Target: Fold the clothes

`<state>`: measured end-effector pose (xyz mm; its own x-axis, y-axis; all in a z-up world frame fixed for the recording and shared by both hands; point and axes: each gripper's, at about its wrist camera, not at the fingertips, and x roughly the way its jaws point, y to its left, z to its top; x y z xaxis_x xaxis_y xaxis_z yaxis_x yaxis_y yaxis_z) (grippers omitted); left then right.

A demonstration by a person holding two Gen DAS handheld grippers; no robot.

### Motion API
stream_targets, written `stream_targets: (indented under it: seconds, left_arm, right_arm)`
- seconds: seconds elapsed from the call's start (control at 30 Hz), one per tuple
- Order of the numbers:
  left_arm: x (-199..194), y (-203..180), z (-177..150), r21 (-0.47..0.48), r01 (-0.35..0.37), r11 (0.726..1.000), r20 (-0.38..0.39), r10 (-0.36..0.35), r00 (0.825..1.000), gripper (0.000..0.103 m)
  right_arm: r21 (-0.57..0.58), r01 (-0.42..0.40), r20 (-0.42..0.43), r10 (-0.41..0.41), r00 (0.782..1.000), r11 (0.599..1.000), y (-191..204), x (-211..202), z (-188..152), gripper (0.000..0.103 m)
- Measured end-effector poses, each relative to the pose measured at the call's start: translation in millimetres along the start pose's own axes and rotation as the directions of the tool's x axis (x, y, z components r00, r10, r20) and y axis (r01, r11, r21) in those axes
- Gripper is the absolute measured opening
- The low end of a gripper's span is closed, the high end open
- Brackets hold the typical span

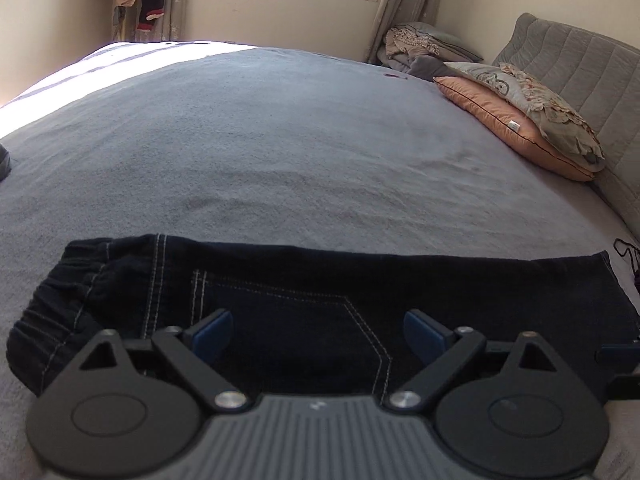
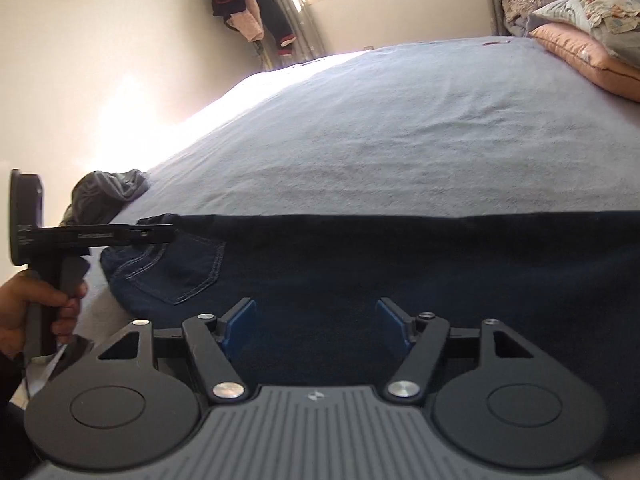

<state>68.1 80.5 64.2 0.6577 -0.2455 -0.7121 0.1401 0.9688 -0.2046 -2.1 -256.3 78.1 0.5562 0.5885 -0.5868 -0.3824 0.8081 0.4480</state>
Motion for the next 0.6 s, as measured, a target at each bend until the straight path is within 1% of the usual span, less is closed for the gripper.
stream_targets:
  seconds: [0.03, 0.07, 0.1, 0.13, 0.17, 0.23, 0.33, 0.5, 0.6]
  left_arm:
    - [4, 1, -3, -0.023, 0.022, 0.999, -0.03, -0.023, 0.999, 0.094]
    - [6, 3, -5, -0.049, 0.039, 0.998, -0.047, -0.042, 0.998, 0.094]
    - [7, 7, -6, -0.079, 0.05, 0.996, -0.049, -0.054, 0.997, 0.094]
    - [9, 12, -7, -0.106, 0.054, 0.993, -0.051, -0.059, 0.997, 0.094]
    - [11, 17, -9, -0.128, 0.051, 0.99, -0.055, -0.058, 0.997, 0.094]
    - [16, 26, -14, -0.165, 0.074, 0.984, -0.049, -0.083, 0.995, 0.094]
    - [13, 31, -18, -0.177, 0.092, 0.98, -0.037, -0.1, 0.994, 0.094]
    - [8, 37, -19, -0.168, 0.105, 0.98, -0.033, -0.112, 0.993, 0.094]
    - [9, 42, -17, -0.205, 0.114, 0.972, -0.03, -0.123, 0.992, 0.094]
  right_arm:
    - [-0.006, -0.067, -0.047, 0.067, 0.997, 0.998, 12, 2, -17, 0.071]
    - [-0.022, -0.117, -0.093, 0.114, 0.989, 0.993, 24, 6, -35, 0.071]
    - [-0.052, -0.124, -0.131, 0.116, 0.985, 0.991, 35, 12, -50, 0.071]
    - [-0.095, -0.082, -0.153, 0.067, 0.986, 0.992, 45, 20, -62, 0.071]
    - [-0.124, -0.046, -0.144, 0.028, 0.989, 0.991, 49, 27, -70, 0.071]
    - [-0.16, -0.004, -0.088, -0.011, 0.996, 0.987, 53, 38, -78, 0.071]
    - [-0.149, 0.08, 0.026, -0.077, 0.997, 0.986, 52, 40, -72, 0.071]
    - [-0.142, 0.071, 0.111, -0.055, 0.992, 0.987, 53, 40, -58, 0.072]
    - [-0.167, 0.035, 0.152, -0.009, 0.988, 0.985, 57, 34, -51, 0.072]
